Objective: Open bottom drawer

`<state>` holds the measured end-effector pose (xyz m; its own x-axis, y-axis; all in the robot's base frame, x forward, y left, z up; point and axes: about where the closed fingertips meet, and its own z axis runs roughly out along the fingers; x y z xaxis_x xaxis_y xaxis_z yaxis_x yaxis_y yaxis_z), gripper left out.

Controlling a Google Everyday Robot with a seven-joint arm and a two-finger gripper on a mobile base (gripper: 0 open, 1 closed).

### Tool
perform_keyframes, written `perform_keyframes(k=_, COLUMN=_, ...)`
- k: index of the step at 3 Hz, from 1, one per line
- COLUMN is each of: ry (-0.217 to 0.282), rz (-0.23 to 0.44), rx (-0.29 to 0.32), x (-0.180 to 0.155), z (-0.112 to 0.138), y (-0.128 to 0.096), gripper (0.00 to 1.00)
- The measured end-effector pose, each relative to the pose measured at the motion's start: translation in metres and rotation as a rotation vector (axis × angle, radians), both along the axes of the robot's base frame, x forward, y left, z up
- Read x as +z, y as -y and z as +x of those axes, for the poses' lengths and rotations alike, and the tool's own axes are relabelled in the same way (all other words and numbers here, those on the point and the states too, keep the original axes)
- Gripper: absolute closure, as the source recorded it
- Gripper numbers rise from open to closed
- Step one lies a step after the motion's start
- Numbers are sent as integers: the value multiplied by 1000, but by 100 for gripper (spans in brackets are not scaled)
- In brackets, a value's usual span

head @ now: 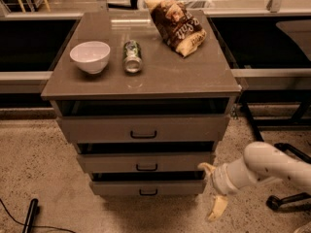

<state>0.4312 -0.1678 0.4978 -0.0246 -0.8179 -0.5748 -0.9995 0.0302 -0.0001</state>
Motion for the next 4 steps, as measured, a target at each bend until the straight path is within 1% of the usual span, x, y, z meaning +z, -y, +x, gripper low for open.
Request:
perform_keyframes(k=1, ry=-58, rz=106, rx=23, x=-67, z=-35, y=-8, gripper=0)
perform_keyframes(k=2, ry=-20, rz=178, rx=99, x=-98, z=-56, y=-11, gripper=0)
perform_keyframes(k=3, ry=-19, rz=174, rx=109, x=-102, z=-56, y=-13, gripper=0)
perform_keyframes(k=4, ry=-29, rz=132, rx=101, x=-128, z=-47, y=-17, gripper=0)
